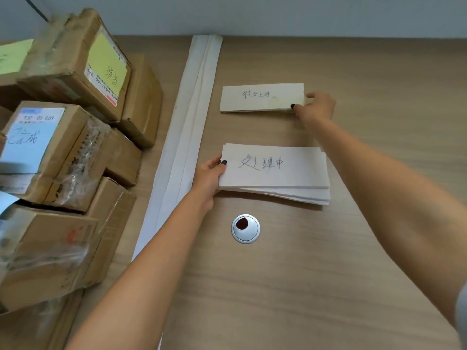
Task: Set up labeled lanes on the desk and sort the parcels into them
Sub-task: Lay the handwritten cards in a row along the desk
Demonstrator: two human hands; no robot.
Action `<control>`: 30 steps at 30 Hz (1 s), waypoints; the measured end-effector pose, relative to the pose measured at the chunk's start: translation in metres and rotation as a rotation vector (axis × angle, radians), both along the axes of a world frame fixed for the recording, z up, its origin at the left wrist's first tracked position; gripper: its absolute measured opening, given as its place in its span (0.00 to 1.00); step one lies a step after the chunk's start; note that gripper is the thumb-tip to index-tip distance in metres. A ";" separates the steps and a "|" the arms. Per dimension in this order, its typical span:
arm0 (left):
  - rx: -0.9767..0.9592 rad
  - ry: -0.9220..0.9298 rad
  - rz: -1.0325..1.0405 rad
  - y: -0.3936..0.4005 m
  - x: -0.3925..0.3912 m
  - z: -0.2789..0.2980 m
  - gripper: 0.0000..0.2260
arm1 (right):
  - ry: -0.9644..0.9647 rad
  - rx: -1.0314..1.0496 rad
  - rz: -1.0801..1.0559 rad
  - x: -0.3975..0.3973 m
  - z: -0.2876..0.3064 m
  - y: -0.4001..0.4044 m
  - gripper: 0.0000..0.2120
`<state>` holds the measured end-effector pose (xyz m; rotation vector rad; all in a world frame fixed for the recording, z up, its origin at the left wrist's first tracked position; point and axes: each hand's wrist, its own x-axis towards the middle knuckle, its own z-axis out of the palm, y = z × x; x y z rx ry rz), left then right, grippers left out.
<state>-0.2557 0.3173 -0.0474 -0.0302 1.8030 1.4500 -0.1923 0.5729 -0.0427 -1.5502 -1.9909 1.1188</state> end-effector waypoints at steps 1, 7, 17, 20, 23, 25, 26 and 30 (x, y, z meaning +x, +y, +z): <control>-0.001 -0.001 0.005 0.000 0.002 0.001 0.16 | -0.023 0.017 0.034 0.002 0.003 0.000 0.25; -0.010 -0.044 0.033 -0.008 0.017 0.016 0.17 | -0.074 -0.003 0.120 0.025 0.022 -0.005 0.26; 0.037 -0.027 0.097 -0.023 0.075 0.068 0.18 | -0.276 -0.205 0.217 0.173 0.068 -0.056 0.23; 0.065 -0.012 0.113 -0.021 0.104 0.077 0.17 | -0.184 -0.463 0.172 0.220 0.082 -0.078 0.20; 0.061 -0.001 0.163 -0.017 0.136 0.079 0.15 | -0.130 -0.545 0.152 0.260 0.090 -0.093 0.17; 0.066 -0.001 0.164 -0.015 0.157 0.082 0.14 | -0.103 -0.543 0.147 0.280 0.094 -0.097 0.14; 0.071 -0.001 0.155 -0.014 0.166 0.085 0.14 | -0.081 -0.549 0.132 0.290 0.095 -0.096 0.13; 0.109 -0.067 0.093 -0.003 0.197 0.093 0.10 | 0.019 -0.549 0.044 0.325 0.096 -0.084 0.13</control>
